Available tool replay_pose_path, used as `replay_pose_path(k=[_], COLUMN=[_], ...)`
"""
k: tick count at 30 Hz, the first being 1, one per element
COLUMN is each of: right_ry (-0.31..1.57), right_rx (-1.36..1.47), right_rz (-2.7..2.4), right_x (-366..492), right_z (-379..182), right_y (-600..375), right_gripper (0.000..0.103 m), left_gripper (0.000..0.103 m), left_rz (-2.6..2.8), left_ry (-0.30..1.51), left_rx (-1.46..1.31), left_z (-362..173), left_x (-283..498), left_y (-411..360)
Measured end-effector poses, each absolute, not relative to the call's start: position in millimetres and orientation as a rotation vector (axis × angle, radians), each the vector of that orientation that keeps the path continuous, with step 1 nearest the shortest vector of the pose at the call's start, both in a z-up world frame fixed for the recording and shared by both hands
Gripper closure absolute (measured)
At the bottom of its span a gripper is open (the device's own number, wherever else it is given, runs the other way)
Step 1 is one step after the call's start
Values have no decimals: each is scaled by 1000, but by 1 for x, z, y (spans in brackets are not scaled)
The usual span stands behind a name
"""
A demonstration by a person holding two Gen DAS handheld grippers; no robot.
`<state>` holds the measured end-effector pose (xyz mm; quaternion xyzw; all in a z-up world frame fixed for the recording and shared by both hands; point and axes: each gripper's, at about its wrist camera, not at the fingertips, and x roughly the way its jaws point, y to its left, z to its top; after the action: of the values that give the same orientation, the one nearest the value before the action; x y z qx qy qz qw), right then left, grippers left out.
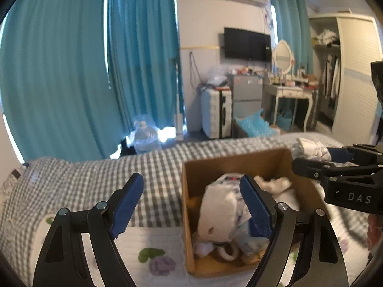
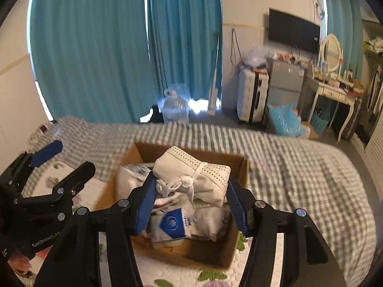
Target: Organize soft objects
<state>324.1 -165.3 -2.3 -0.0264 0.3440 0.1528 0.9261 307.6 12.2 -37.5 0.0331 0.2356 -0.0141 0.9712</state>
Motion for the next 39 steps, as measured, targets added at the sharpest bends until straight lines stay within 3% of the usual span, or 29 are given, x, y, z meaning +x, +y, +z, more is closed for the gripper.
replay_pose_path(k=[3, 7, 14, 21, 27, 30, 39], right_ry=[724, 722, 660, 488, 314, 233, 119], right_rx=[-46, -29, -30, -66, -67, -67, -10], right_rz=[314, 304, 268, 262, 261, 252, 276], right_x=[338, 344, 315, 233, 132, 88, 17], right_z=[-29, -41, 2, 118, 209, 229, 209], right_y=[-169, -175, -183, -185, -190, -191, -199], right_gripper=[45, 21, 21, 20, 7, 0, 0], left_gripper=[19, 19, 19, 19, 19, 19, 19], left_rz=[-36, -44, -32, -20, -39, -13, 11], left_ry=[492, 498, 475, 311, 127, 68, -13], left_rx=[55, 48, 39, 10, 4, 44, 1], left_z=[-57, -62, -27, 85, 167, 184, 156], left_x=[317, 322, 296, 213, 126, 89, 37], left_y=[16, 13, 7, 10, 14, 9, 24])
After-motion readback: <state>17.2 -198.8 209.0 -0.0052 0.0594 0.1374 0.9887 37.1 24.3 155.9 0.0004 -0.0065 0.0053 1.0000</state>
